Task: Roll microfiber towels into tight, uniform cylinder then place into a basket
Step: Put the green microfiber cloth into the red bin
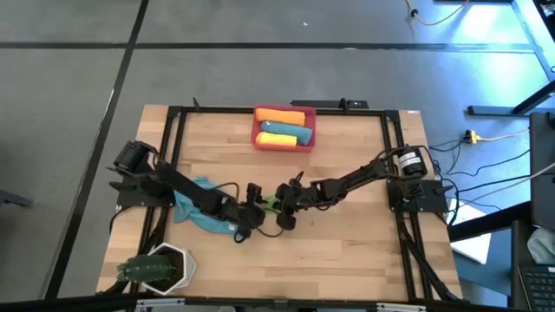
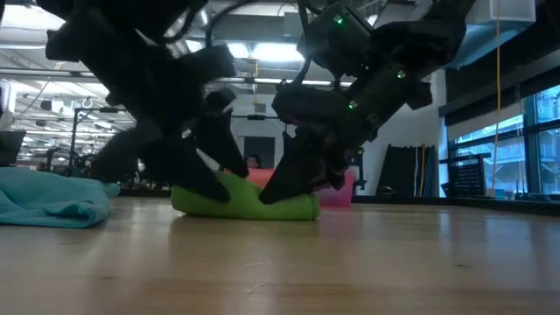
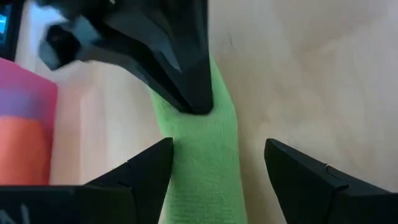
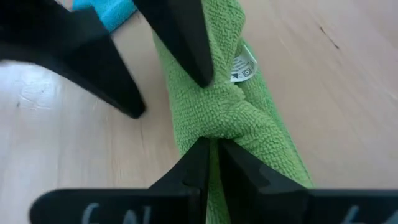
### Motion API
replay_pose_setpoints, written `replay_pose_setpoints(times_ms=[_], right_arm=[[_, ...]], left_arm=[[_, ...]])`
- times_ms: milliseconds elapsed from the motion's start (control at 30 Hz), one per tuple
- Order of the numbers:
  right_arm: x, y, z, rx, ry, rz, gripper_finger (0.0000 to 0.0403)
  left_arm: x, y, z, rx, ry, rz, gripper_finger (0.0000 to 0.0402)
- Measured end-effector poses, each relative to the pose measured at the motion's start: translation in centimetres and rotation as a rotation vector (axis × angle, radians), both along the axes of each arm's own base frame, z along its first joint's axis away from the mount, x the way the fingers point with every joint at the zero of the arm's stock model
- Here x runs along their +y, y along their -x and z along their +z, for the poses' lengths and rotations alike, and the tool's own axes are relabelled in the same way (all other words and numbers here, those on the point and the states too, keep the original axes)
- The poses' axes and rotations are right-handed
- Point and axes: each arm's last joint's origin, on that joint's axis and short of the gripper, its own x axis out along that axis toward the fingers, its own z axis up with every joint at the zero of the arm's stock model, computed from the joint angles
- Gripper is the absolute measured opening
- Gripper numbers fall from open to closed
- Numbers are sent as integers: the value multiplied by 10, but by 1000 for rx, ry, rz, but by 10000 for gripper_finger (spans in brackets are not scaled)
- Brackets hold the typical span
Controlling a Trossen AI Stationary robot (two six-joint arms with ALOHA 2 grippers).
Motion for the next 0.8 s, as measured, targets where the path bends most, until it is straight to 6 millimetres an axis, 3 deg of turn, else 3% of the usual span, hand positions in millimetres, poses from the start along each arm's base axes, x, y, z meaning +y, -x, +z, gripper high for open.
replay_pose_setpoints(times_ms=[233, 800], right_arm=[[-7, -1, 0, 5, -52, -6, 42], [-8, -1, 0, 6, -87, -8, 42]], left_arm=[[-2, -12, -16, 90, -131, 28, 247], [25, -16, -23, 159, -107, 87, 241]])
